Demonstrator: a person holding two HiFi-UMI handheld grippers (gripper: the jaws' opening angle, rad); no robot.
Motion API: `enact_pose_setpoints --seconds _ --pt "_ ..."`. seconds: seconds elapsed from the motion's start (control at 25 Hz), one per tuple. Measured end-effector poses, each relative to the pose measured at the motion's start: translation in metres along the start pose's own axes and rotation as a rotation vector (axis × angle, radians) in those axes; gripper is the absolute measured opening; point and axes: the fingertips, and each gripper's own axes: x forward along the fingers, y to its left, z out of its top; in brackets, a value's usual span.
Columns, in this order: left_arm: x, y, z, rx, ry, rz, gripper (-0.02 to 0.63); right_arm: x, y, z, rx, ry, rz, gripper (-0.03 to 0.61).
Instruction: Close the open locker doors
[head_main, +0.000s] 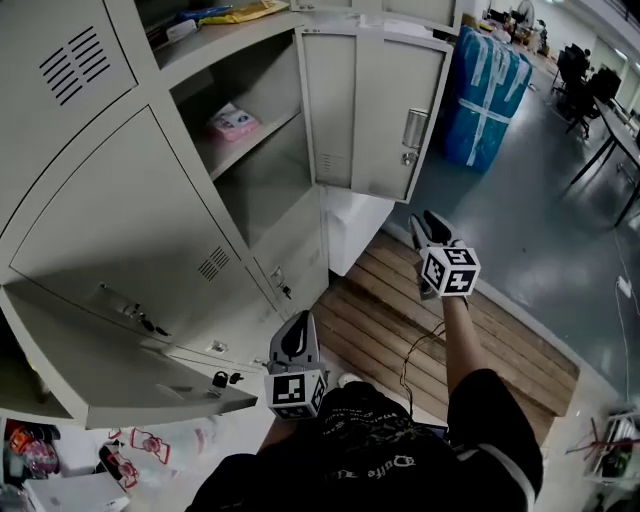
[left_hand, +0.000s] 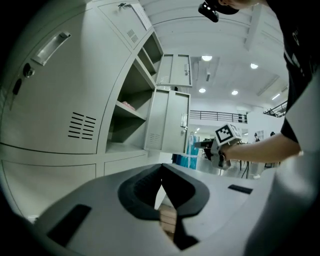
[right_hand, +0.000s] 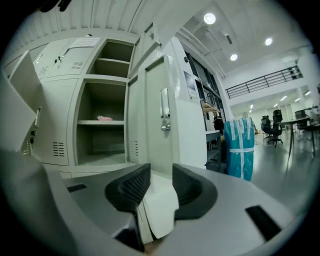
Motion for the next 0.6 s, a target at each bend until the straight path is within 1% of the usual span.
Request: enact_pose_setpoints --seconds 0.16,0.32,0.4,0.52,0.6 --pt "0.007 0.003 0.007 0.009 -0.008 0.038 0.008 0.042 -0.025 0.014 -0.008 0.035 0.031 0.135" --pt "0.013 0.009 0.006 -0.007 -0.001 0.095 0.008 0.07 -0.033 0.025 -0.075 0.047 0.069 0.152" --pt "0.015 0.006 0.003 -0.002 0.012 0.096 0.008 0.079 -0.035 0.031 -0.1 0.042 0.094 0.152" --pt "0.018 -0.001 -0.002 0.027 0.035 0.078 0.008 0.087 -0.03 0.037 -0.147 0.036 0.149 0.147" --pt "0.019 -0.004 -0.005 0.029 0.049 0.079 0.008 0.089 -0.031 0.038 -0.159 0.035 0.15 0.138"
